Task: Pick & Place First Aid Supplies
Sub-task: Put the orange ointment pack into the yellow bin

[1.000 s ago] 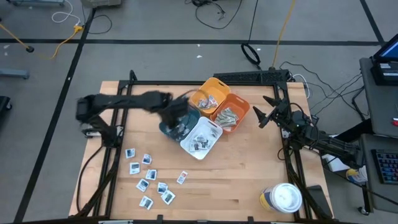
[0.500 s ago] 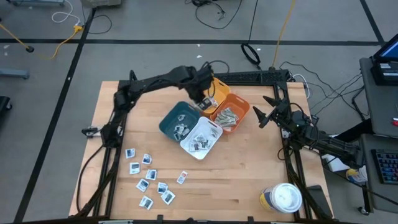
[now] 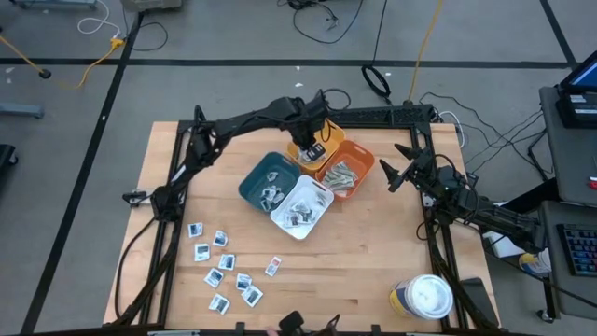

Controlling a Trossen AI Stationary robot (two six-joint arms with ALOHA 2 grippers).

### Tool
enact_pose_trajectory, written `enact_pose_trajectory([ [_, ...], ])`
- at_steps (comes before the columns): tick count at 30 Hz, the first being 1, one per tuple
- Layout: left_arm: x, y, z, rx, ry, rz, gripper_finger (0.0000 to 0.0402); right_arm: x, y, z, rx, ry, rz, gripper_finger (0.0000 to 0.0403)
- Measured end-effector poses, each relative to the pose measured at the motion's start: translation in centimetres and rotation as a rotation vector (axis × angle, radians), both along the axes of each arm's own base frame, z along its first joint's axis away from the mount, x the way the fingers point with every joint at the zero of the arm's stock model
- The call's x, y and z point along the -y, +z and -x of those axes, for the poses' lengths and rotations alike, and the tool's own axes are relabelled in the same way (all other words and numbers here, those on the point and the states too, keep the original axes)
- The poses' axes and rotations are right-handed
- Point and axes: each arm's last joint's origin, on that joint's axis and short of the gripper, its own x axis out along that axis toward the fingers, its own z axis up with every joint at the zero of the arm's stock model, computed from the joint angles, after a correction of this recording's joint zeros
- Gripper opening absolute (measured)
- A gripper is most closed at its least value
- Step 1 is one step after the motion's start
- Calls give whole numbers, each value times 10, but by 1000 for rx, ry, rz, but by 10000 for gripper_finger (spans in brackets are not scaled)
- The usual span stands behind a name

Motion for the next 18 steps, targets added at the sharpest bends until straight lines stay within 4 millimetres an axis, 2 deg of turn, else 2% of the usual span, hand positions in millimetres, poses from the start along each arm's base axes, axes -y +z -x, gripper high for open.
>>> enact_pose_trajectory([
  [6,-1,-29,-10,-44,-5,10,0,0,0,0,0,0,0,377],
  [11,4,-36,-17,-28,-20,3,14,0,0,0,0,0,0,377],
  [15,5,-34,-23,23,-38,-12,44,0,0,0,0,0,0,377],
  [18,7,-33,-27,64,-69,-12,88,0,0,0,0,0,0,377],
])
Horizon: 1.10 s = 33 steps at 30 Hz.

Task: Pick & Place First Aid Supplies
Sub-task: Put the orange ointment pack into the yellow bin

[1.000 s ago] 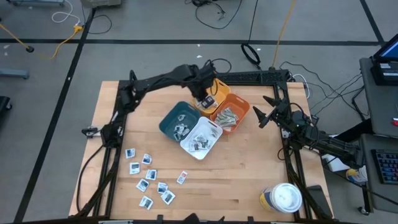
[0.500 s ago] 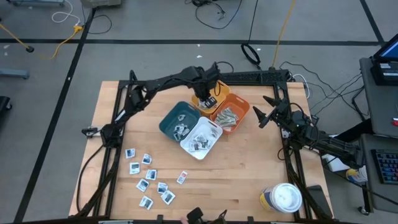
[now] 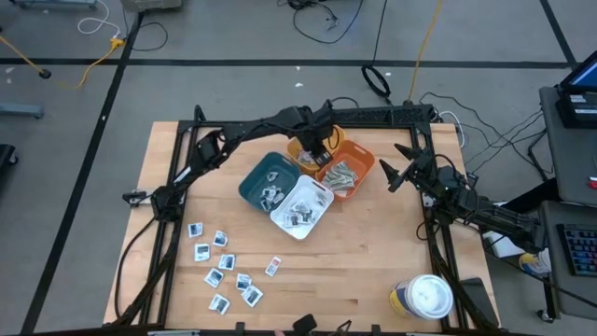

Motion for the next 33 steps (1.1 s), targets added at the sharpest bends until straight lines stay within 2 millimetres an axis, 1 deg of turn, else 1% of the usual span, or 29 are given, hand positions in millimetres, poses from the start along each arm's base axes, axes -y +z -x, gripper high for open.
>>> enact_pose_trajectory([
  [5,0,1,-2,13,-15,-22,187,0,0,0,0,0,0,377],
  [8,-1,4,1,-5,-2,-37,238,0,0,0,0,0,0,377],
  [11,0,16,8,-21,52,-33,273,0,0,0,0,0,0,377],
  [14,2,33,17,-24,147,-19,295,0,0,0,0,0,0,377],
  [19,0,55,39,-57,415,52,309,0,0,0,0,0,0,377],
  [22,2,67,51,-95,494,78,308,0,0,0,0,0,0,377],
  [25,13,72,59,-159,521,99,300,0,0,0,0,0,0,377],
  [27,25,74,62,-184,524,102,293,0,0,0,0,0,0,377],
  [29,44,75,63,-190,511,99,286,0,0,0,0,0,0,377],
  [33,91,73,68,-180,496,114,275,0,0,0,0,0,0,377],
])
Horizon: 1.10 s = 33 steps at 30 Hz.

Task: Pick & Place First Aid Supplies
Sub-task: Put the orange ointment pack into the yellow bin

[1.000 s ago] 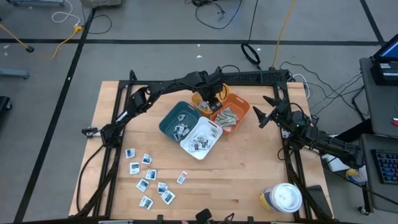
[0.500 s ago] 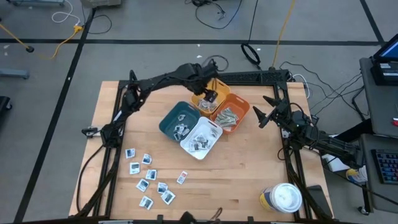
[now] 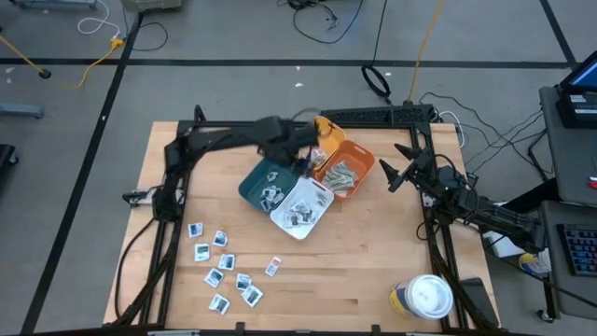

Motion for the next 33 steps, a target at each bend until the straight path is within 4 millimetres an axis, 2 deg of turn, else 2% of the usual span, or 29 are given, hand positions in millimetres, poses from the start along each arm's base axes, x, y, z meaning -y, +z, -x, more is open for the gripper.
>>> enact_pose_trajectory([
  [11,142,-14,21,2,-2,63,286,0,0,0,0,0,0,377],
  [19,227,-14,37,9,2,103,276,0,0,0,0,0,0,377],
  [23,256,-14,48,5,13,130,279,0,0,0,0,0,0,377],
  [27,269,-15,53,-9,8,156,286,0,0,0,0,0,0,377],
  [33,284,-40,48,-69,-14,130,277,0,0,0,0,0,0,377],
])
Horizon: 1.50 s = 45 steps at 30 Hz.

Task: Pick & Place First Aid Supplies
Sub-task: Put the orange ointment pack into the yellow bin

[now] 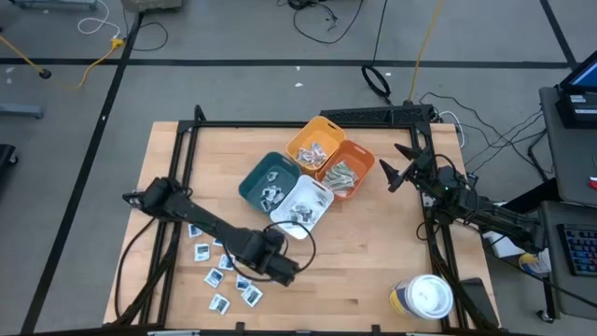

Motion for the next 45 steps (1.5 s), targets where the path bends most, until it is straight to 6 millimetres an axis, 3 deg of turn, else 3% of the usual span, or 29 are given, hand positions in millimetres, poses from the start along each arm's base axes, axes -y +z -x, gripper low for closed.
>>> enact_pose_trajectory([
  [13,25,-62,-19,-34,-83,-53,244,0,0,0,0,0,0,377],
  [20,26,-88,-23,-100,-101,-60,241,0,0,0,0,0,0,377],
  [27,25,-89,-24,-113,-102,-40,187,0,0,0,0,0,0,377],
  [36,23,-89,-25,-125,-127,-20,17,0,0,0,0,0,0,377],
  [42,20,-89,-24,-143,-124,-27,5,0,0,0,0,0,0,377],
  [45,16,-80,-19,-176,-138,-20,3,0,0,0,0,0,0,377],
])
